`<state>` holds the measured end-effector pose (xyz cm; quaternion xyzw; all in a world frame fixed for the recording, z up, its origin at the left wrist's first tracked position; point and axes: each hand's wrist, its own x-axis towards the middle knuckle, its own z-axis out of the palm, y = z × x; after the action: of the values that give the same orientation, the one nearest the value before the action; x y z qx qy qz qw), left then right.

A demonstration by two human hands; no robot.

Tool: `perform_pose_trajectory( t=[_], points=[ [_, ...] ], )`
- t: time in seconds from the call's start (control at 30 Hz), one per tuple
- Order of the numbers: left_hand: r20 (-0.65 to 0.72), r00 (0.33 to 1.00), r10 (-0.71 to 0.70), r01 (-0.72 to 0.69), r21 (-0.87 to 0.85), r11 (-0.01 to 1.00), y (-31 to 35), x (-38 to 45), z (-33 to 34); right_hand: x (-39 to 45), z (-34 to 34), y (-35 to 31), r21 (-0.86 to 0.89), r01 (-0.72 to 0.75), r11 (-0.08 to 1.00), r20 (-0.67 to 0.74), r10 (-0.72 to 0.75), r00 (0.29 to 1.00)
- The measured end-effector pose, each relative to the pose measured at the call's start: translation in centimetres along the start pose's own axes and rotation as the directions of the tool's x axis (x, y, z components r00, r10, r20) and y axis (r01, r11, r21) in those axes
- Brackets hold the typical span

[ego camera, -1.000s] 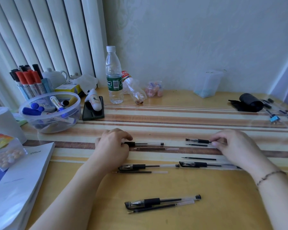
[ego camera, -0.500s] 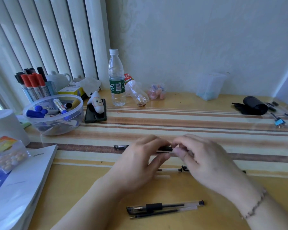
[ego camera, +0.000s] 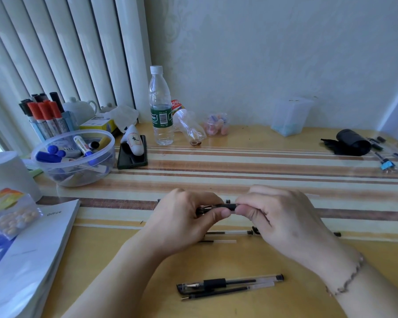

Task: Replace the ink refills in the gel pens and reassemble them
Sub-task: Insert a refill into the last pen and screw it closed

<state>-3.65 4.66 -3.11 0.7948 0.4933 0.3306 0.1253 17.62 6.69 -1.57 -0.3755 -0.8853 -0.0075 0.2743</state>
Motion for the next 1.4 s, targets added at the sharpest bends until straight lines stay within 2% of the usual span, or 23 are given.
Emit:
perform_pose_trajectory(
  t=[0.17, 0.3, 0.4, 0.57, 0.67, 0.73, 0.83, 0.97, 1.07, 1.13, 1.2, 1.3, 1.4],
  points=[
    [-0.021, 1.0, -0.005, 0.004, -0.03, 1.0, 0.1, -0.1, 0.3, -0.3, 0.1, 0.8, 0.09, -0.098, 0.991, -0.006, 0.099, 0.995],
    [-0.035, 0.998, -0.055, 0.049, -0.157, 0.986, 0.1, 0.0, 0.4, -0.3, 0.2, -0.1, 0.047, -0.069, 0.997, -0.114, 0.073, 0.991],
    [-0.038, 0.995, -0.09, 0.082, -0.177, 0.981, 0.0, 0.1, 0.4, -0.1, 0.3, -0.3, 0.053, -0.076, 0.996, -0.179, 0.085, 0.98],
    [-0.026, 0.992, -0.122, 0.113, -0.226, 0.967, 0.3, 0.2, 0.3, -0.1, 0.3, -0.3, 0.101, -0.067, 0.993, -0.079, 0.075, 0.994],
    [-0.008, 0.989, -0.15, 0.141, -0.284, 0.948, 0.5, 0.2, 0.3, -0.1, 0.4, -0.3, 0.035, -0.041, 0.999, -0.148, 0.046, 0.988],
    [-0.012, 0.983, -0.183, 0.168, -0.328, 0.929, 0.6, 0.3, 0.3, -0.1, 0.3, -0.3, 0.041, -0.073, 0.996, -0.168, 0.079, 0.983],
    [-0.044, 0.977, -0.209, 0.176, -0.392, 0.903, 0.5, 0.5, -0.1, -0.3, 0.3, -0.4, 0.069, -0.102, 0.992, -0.149, 0.111, 0.983],
    [-0.064, 0.968, -0.243, 0.201, -0.384, 0.901, 0.5, 0.5, -0.5, -0.2, 0.1, -0.1, 0.048, -0.089, 0.995, -0.088, 0.093, 0.992],
    [-0.118, 0.951, -0.284, 0.222, -0.377, 0.899, 0.1, 0.6, -1.0, -0.4, -0.5, 1.0, -0.003, -0.192, 0.981, -0.028, 0.192, 0.981],
    [-0.166, 0.931, -0.325, 0.235, -0.41, 0.881, -0.4, 0.6, -1.8, -0.6, -1.2, 2.5, -0.133, -0.323, 0.937, -0.01, 0.325, 0.946],
    [-0.21, 0.903, -0.375, 0.253, -0.446, 0.859, -0.8, 0.5, -2.6, -1.1, -2.2, 4.7, -0.248, -0.499, 0.83, -0.017, 0.511, 0.859],
    [-0.21, 0.893, -0.398, 0.271, -0.455, 0.848, -0.9, 0.5, -2.8, -2.1, -3.4, 8.2, -0.232, -0.706, 0.67, -0.033, 0.72, 0.694],
    [-0.151, 0.905, -0.397, 0.296, -0.447, 0.844, -0.6, 0.6, -2.4, -0.9, -3.8, 10.4, -0.215, -0.761, 0.612, 0.044, 0.785, 0.618]
  ],
)
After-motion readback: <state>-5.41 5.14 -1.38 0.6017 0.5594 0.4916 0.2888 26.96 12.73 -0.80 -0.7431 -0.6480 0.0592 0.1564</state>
